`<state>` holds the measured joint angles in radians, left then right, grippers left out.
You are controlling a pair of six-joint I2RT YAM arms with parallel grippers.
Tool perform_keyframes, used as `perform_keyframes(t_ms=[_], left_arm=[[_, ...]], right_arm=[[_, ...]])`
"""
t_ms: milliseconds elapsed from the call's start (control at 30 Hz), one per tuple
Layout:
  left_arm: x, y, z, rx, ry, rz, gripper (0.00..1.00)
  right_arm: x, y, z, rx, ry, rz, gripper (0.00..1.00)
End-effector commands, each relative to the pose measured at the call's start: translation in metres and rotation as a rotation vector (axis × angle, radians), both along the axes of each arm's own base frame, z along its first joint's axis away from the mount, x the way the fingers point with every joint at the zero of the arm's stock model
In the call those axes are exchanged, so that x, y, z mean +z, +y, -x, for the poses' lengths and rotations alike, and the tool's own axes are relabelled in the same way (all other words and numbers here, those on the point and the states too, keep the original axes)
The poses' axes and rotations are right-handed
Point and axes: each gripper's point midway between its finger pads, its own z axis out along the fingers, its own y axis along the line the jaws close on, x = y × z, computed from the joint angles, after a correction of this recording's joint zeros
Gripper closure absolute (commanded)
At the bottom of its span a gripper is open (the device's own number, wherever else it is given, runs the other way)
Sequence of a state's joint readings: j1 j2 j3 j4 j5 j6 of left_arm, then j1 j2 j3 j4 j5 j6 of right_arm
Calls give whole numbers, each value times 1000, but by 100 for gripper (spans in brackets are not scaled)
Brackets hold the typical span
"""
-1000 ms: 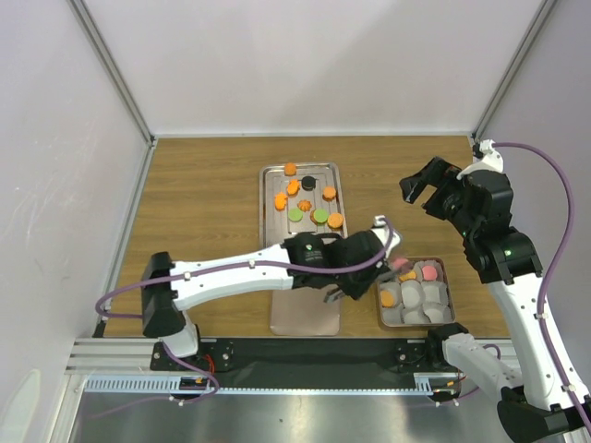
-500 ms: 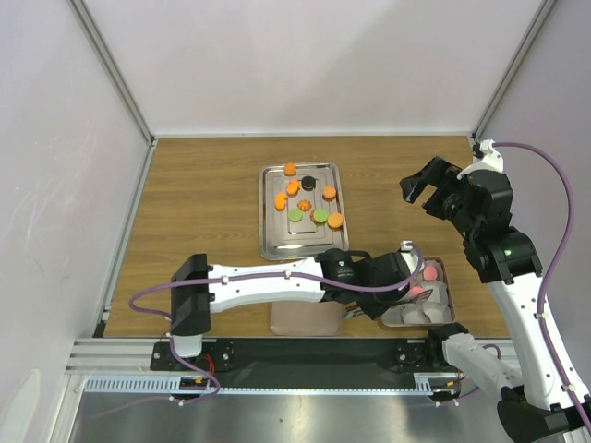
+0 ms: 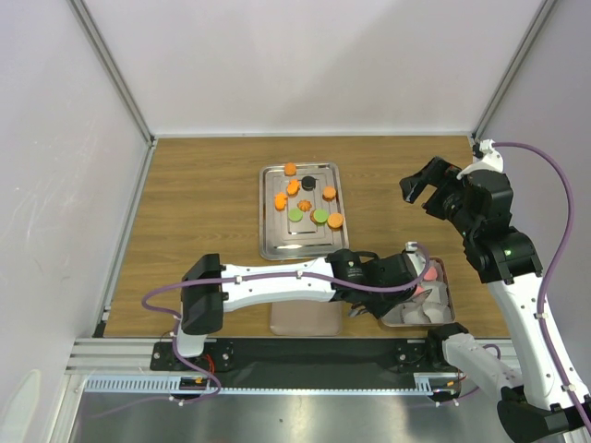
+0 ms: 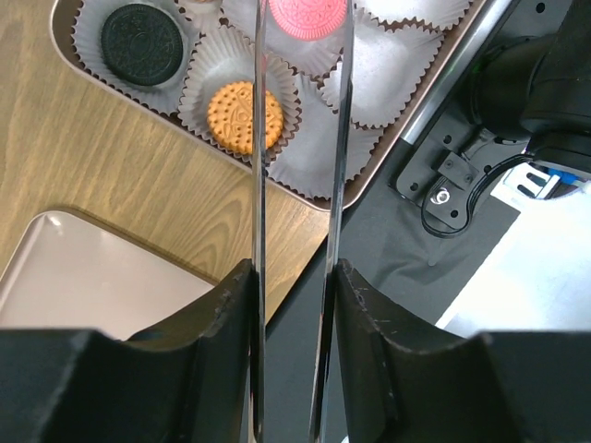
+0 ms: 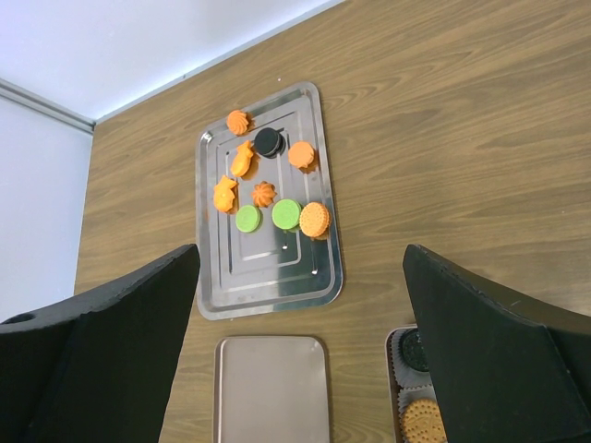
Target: Pack the cookies
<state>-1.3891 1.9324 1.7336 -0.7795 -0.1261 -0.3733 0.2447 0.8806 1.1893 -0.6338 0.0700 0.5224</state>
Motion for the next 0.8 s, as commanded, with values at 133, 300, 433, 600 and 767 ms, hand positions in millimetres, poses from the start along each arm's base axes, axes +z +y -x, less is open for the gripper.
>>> perform_keyframes(t_ms=[133,300,433,600,767], left_arm=[[8,-6,-11,14,-24,33,57],[5,-6,-13,15,-22,31,54],[5,-8,-15,15,-20,41,53],[6,-12,-17,9,-21,52,50],[9,-15,-19,9,-29,66,48]], right_arm=[[10,2,1,15,-31,0,0],[12,0,1,12,-31,3,0],[14,1,2,17,-33,4,0],[19,-1,3,14,-39,13,1],[18,-1,4,16,-35,16,0]])
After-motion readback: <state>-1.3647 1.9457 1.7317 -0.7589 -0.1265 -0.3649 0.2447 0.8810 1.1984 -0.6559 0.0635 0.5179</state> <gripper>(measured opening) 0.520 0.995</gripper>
